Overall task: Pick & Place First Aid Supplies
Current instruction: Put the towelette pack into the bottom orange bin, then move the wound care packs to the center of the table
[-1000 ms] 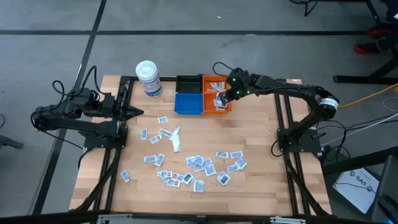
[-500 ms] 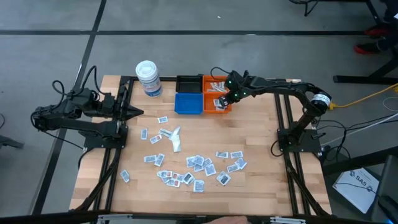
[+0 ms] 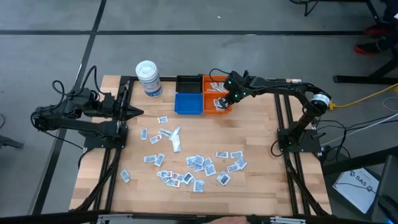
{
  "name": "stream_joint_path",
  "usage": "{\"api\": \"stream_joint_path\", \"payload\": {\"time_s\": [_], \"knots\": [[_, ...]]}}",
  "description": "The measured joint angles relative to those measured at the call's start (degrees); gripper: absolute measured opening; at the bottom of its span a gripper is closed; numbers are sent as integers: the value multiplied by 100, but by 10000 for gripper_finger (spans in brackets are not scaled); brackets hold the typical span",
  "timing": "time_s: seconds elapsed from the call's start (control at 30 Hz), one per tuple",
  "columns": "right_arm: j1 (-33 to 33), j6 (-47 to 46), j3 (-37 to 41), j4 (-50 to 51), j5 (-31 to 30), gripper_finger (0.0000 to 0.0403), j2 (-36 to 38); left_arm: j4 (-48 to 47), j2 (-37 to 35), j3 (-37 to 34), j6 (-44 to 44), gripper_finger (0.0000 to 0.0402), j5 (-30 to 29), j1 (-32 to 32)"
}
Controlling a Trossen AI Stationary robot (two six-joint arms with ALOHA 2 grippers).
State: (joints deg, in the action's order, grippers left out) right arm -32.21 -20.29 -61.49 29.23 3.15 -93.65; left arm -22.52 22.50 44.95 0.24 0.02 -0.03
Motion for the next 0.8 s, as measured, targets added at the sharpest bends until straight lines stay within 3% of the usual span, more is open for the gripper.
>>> {"api": "stream_joint_path", "payload": {"time_s": [0.47, 0.8], "knots": [[33, -65, 2, -20, 1, 156, 118, 0, -2, 0, -3, 4, -1, 2], [391, -24, 2, -26, 5, 179, 527, 0, -1, 0, 0, 4, 0, 1]]}}
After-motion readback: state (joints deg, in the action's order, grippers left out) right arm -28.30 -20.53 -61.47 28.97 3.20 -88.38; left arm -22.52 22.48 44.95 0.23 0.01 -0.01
